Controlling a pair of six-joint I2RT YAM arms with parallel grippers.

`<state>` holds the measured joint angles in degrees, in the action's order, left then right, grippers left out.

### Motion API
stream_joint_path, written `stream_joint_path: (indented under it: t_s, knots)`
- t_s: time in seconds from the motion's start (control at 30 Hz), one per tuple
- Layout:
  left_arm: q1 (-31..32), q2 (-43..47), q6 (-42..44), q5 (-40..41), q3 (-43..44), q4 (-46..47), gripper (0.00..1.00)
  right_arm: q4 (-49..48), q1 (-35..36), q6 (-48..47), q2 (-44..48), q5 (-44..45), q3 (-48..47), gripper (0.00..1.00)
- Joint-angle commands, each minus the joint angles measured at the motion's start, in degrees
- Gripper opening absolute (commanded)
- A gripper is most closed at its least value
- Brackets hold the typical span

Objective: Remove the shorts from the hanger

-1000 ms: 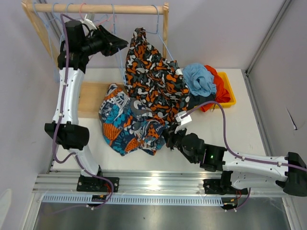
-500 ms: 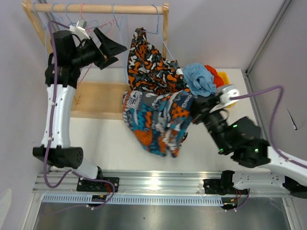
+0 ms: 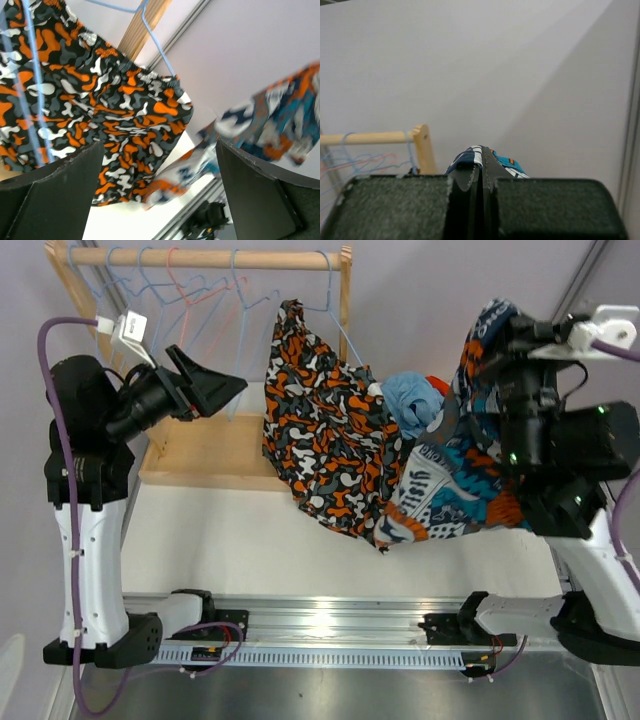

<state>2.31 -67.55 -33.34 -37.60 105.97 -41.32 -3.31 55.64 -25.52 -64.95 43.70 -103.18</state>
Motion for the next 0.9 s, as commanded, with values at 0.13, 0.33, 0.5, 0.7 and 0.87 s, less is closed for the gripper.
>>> stream_joint_path:
  t_s: [0.13,0.33,0.5,0.7,0.87]
  knots:
    - [-0.37,5.58,5.92,-0.19,-12.01,3.34,0.99,6.74,-25.0,10.65,-12.91,-17.15,-15.19,0.0]
    - [-0.29,10.94,6.27,-0.8,-21.58,6.69,0.99,5.77,-38.03,16.8,-27.32,-24.27,-33.61,0.0]
    - [-0.2,13.49,7.06,1.3,-25.64,7.92,0.99,2.8,-41.13,21.12,-39.97,-28.49,-42.72,0.0]
    - [-0.11,13.85,7.15,1.39,-25.64,7.66,0.99,-5.44,-41.31,27.35,-41.41,-30.17,-23.57,0.0]
    - [1.12,11.4,5.57,1.83,-23.01,8.45,0.99,-18.8,-41.22,36.39,-35.88,-27.97,5.22,0.0]
